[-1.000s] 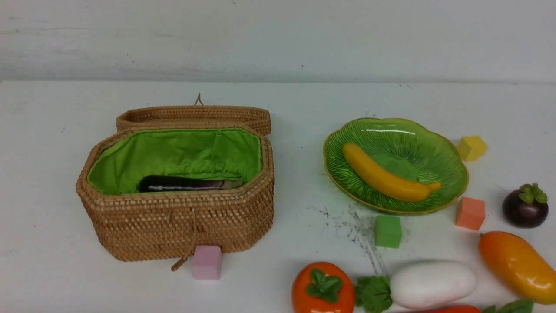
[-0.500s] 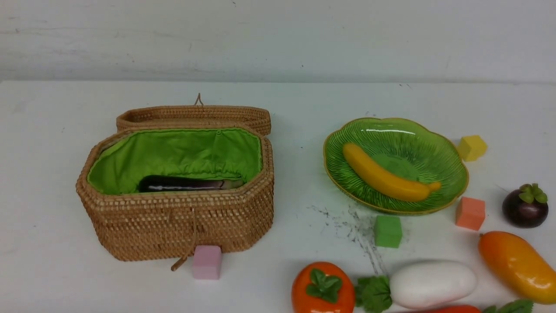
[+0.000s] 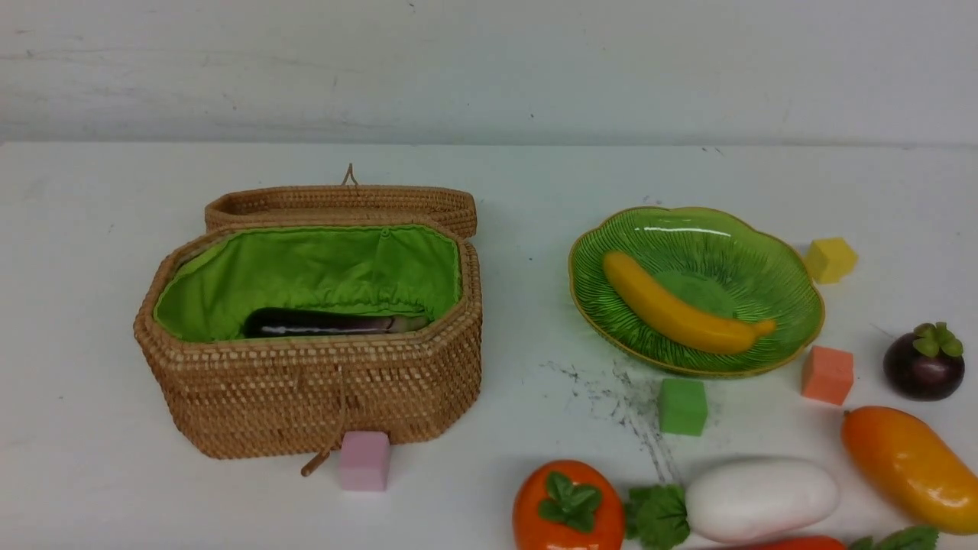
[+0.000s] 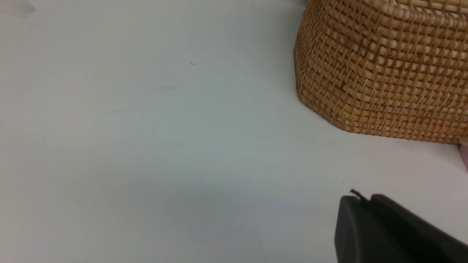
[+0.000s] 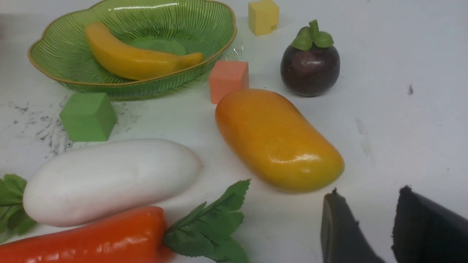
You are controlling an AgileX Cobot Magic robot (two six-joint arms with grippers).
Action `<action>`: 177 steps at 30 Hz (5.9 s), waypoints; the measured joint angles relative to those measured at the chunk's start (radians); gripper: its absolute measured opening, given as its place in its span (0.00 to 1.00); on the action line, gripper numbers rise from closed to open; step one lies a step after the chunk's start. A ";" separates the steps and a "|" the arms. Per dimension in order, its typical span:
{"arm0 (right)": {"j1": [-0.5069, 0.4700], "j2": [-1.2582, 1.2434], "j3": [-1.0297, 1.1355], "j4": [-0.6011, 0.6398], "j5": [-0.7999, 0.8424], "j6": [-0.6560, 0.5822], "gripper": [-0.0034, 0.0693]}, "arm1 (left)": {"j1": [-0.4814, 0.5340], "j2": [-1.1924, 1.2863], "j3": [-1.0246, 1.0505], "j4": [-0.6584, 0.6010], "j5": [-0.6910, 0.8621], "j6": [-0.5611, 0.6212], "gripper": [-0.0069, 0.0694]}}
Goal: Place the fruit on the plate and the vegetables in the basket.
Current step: Use the right arm to grab a mangosteen and put it into the right plate
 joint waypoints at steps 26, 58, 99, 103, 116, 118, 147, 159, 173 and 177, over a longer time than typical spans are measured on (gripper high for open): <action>0.000 0.000 0.000 -0.075 0.003 -0.023 0.38 | 0.000 0.000 0.000 0.000 0.000 0.000 0.15; 0.000 0.000 0.011 -0.715 -0.634 -0.009 0.38 | 0.000 0.000 0.000 0.000 0.000 0.000 0.19; 0.000 0.942 -0.673 -0.040 0.348 0.271 0.38 | 0.000 0.000 0.000 0.000 0.000 0.000 0.22; 0.000 1.089 -0.748 0.031 0.321 0.265 0.39 | 0.000 0.000 0.000 0.000 0.000 0.000 0.22; -0.029 1.590 -1.170 0.027 0.374 0.257 0.89 | 0.000 0.000 0.000 0.000 0.000 0.000 0.22; -0.059 1.628 -1.204 0.050 0.381 0.226 0.96 | 0.000 0.000 0.000 0.000 0.000 0.000 0.22; -0.227 1.918 -1.268 0.355 0.204 -0.230 0.83 | 0.000 0.000 0.000 0.000 0.000 0.000 0.25; -0.021 1.780 -1.589 0.453 0.256 -0.313 0.83 | 0.000 0.000 0.000 0.000 0.000 0.000 0.26; 0.140 2.244 -1.864 0.554 0.240 -0.331 0.83 | 0.000 0.000 0.000 0.000 0.000 0.000 0.27; 0.140 2.270 -1.869 0.554 0.225 -0.329 0.83 | 0.000 0.000 0.000 0.000 0.000 0.000 0.28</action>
